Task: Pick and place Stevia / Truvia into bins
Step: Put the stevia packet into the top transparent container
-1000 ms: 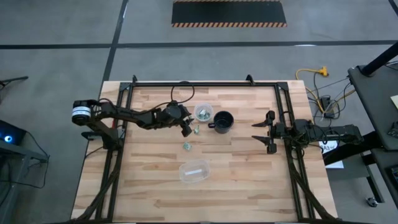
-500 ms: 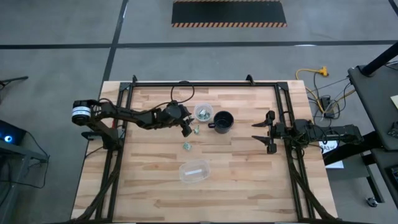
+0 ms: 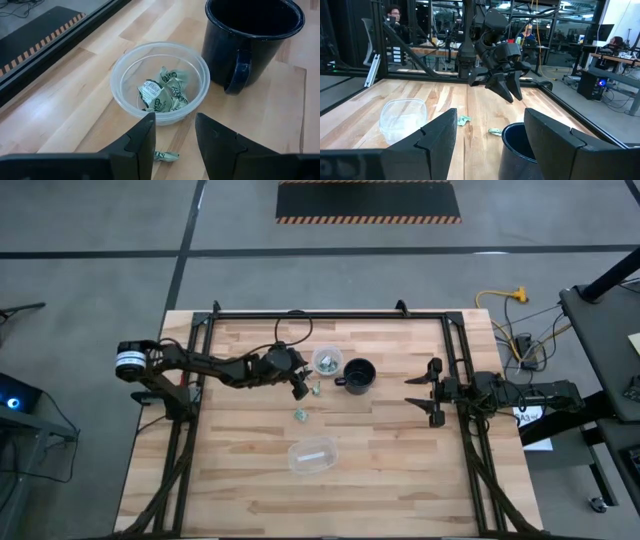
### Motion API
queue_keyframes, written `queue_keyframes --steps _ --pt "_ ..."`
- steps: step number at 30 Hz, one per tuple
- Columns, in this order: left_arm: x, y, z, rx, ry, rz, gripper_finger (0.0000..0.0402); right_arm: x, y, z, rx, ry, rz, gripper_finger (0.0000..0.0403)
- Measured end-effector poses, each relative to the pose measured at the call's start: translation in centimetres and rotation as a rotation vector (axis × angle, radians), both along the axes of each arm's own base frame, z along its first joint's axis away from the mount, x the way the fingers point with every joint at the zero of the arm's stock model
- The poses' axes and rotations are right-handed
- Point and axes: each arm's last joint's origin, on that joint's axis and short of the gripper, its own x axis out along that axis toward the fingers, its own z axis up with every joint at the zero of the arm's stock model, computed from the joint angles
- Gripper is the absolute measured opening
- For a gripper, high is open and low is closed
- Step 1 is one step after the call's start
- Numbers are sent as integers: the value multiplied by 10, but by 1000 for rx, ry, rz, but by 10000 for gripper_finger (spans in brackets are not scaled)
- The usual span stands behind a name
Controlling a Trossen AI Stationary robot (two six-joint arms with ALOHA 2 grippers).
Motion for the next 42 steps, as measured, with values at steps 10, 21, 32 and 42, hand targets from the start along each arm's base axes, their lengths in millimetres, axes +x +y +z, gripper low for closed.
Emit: queue_keyframes --steps 10,21,32,42 --pt "2 -2 3 82 3 -42 325 0 0 0 0 0 0 221" --pt "3 -1 5 99 -10 -45 371 0 0 0 0 0 0 221" --pt "3 -2 5 88 -29 -68 368 0 0 0 0 0 0 221" --pt "-6 3 -10 -29 87 4 368 0 0 0 0 1 0 221"
